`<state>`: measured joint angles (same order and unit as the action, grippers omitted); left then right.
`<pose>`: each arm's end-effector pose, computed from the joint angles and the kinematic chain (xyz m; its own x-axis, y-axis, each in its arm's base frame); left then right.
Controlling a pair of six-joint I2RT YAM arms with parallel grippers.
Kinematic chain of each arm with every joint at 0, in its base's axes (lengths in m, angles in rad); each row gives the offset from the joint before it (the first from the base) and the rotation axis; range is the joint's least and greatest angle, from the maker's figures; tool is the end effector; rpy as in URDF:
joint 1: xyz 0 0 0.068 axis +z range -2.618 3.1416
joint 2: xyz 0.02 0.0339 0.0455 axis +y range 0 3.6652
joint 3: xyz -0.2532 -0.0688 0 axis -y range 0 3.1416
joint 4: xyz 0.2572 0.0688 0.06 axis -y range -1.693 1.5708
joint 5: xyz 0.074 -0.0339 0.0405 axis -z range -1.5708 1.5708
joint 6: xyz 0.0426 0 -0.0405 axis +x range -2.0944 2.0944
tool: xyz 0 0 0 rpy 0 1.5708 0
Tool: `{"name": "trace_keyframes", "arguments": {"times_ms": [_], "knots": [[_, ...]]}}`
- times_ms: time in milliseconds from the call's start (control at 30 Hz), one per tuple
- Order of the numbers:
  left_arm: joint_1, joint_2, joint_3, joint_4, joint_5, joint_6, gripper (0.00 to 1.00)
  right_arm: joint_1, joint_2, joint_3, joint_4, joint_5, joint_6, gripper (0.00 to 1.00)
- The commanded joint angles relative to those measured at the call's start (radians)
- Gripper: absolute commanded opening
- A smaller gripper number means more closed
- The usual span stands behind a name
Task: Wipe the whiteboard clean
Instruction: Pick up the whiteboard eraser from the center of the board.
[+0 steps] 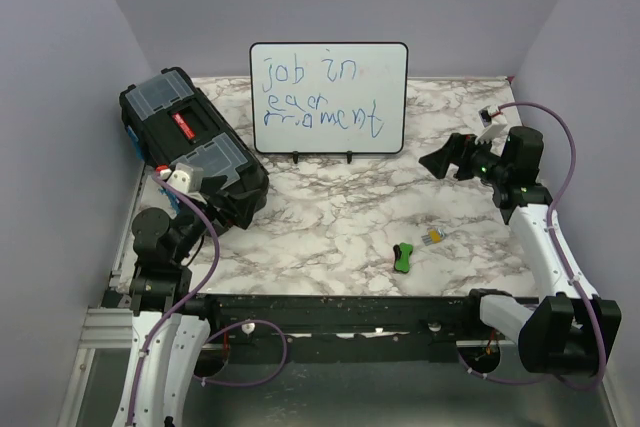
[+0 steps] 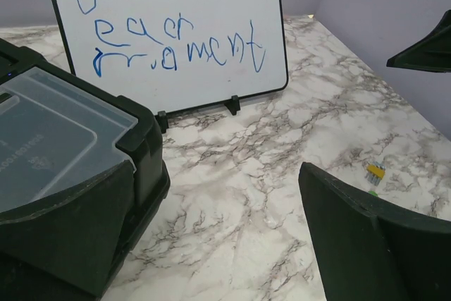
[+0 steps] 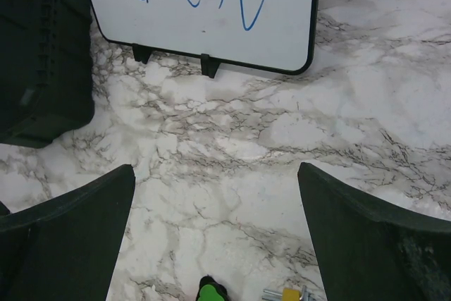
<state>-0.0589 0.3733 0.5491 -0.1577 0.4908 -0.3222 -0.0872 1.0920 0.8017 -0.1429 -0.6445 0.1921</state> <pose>0.1371 -0.0282 0.3119 -0.1483 -0.2710 -0.9511 0.5012 0.8085 -0.3085 0.2663 0.0024 0.2767 -0.5009 0.1970 -0.8428 -0.3851 0.8214 0.4208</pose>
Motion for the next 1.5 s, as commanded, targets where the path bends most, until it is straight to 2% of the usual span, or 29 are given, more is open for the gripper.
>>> {"name": "trace_keyframes", "arguments": {"times_ms": [0, 300, 433, 533, 633, 867, 967, 1167, 1267, 1367, 1467], "knots": [[0.004, -0.012, 0.001, 0.024, 0.027, -0.003, 0.99, -0.008, -0.014, 0.021, 0.017, -0.013, 0.015, 1.00], [0.004, -0.015, -0.001, 0.024, 0.027, -0.003, 0.99, -0.007, -0.016, 0.013, 0.020, -0.040, -0.002, 1.00], [0.004, -0.016, 0.000, 0.024, 0.027, -0.003, 0.99, -0.008, -0.021, -0.010, 0.020, -0.155, -0.093, 1.00], [0.004, -0.010, 0.000, 0.024, 0.026, -0.003, 0.99, -0.006, -0.008, -0.005, -0.027, -0.327, -0.283, 1.00], [0.004, -0.015, 0.000, 0.023, 0.026, -0.002, 0.99, 0.006, 0.024, 0.081, -0.211, -0.426, -0.482, 1.00], [0.003, -0.029, -0.001, 0.020, 0.023, -0.002, 0.99, 0.066, 0.093, 0.190, -0.635, -0.510, -1.099, 1.00], [0.002, -0.029, 0.000, 0.021, 0.023, -0.002, 0.99, 0.136, 0.129, 0.193, -0.735, -0.497, -1.350, 1.00], [0.002, -0.033, -0.001, 0.021, 0.024, -0.002, 0.99, 0.332, 0.215, 0.232, -0.729, -0.323, -1.390, 1.00], [0.002, -0.037, -0.001, 0.020, 0.024, 0.000, 0.99, 0.356, 0.258, 0.238, -0.798, -0.348, -1.492, 1.00], [0.001, -0.038, -0.002, 0.021, 0.023, -0.001, 0.99, 0.368, 0.282, 0.240, -0.816, -0.364, -1.500, 1.00], [0.000, -0.040, -0.003, 0.024, 0.026, -0.002, 0.99, 0.391, 0.280, 0.225, -0.806, -0.314, -1.511, 1.00]]}}
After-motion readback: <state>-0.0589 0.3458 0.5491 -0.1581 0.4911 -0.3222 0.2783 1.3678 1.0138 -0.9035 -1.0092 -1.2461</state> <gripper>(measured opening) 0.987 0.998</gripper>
